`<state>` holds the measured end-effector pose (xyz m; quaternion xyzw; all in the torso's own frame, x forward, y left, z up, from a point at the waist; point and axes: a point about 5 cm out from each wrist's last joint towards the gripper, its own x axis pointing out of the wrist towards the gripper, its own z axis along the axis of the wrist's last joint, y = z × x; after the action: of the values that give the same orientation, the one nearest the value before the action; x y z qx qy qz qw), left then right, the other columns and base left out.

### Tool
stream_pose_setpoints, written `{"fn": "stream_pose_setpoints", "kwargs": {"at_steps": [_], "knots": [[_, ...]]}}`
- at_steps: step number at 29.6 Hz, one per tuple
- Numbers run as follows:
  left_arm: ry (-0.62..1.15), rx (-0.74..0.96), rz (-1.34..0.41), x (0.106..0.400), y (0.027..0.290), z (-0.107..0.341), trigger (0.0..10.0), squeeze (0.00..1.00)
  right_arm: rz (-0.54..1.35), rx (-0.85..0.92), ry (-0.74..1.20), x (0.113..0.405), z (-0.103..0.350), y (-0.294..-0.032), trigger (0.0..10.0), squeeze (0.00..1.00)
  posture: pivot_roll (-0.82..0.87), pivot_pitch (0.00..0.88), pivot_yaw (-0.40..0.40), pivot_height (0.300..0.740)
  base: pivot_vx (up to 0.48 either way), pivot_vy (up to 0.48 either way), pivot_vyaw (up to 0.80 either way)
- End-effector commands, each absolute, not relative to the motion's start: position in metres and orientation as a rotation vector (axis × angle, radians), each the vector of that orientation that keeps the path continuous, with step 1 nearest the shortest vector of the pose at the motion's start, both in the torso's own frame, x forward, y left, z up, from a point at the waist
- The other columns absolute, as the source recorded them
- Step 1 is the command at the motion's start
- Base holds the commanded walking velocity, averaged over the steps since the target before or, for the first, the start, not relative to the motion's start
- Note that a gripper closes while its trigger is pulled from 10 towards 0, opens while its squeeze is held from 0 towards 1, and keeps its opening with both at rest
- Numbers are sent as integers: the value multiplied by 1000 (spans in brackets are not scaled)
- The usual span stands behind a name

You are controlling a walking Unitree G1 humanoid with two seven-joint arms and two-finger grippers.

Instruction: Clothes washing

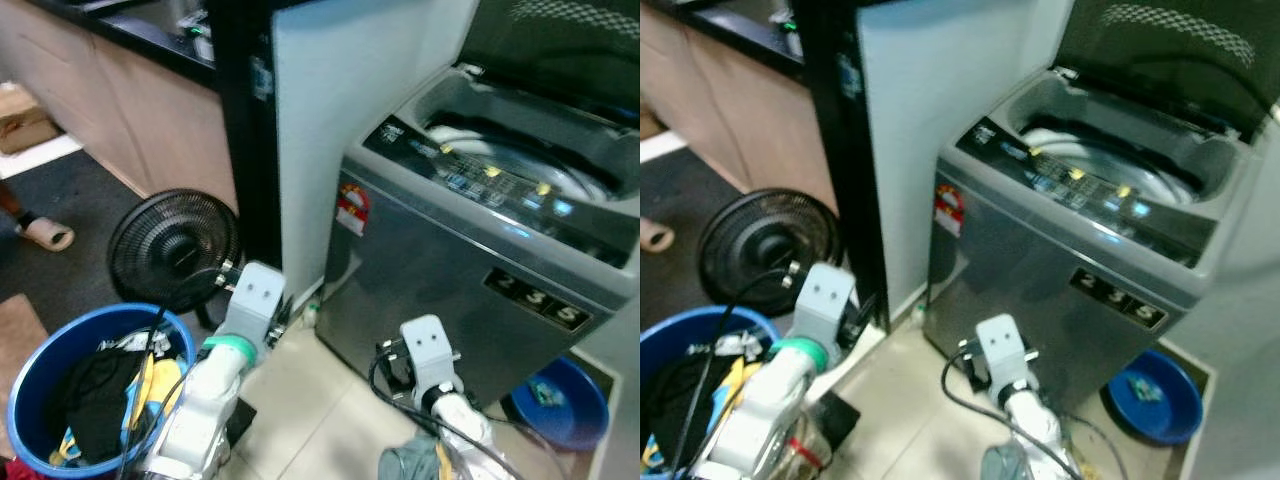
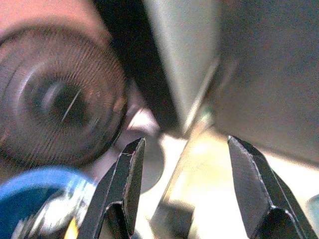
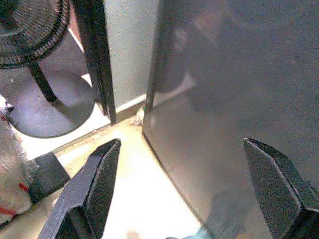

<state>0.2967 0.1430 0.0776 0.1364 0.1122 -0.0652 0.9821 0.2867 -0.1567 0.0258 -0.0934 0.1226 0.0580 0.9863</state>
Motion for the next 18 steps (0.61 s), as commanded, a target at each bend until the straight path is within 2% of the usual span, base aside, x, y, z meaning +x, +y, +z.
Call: {"fn": "stream_pose_setpoints", "kwargs": {"at_steps": [1,5,9,18], "knots": [[318,288,-111,286,153,51,10000,0,39,-150,380,266,-3,-175,10000,0,93,0,17,740,0,0,800],[341,294,-94,283,159,45,10000,0,36,-155,405,260,-9,-178,10000,0,93,0,17,740,0,0,800],[371,241,-43,281,171,37,10000,0,112,-233,430,246,-22,-178,10000,0,93,0,16,740,0,0,800],[339,241,-30,288,174,39,10000,0,143,-249,419,247,-23,-175,10000,0,89,0,15,740,0,0,800]]}}
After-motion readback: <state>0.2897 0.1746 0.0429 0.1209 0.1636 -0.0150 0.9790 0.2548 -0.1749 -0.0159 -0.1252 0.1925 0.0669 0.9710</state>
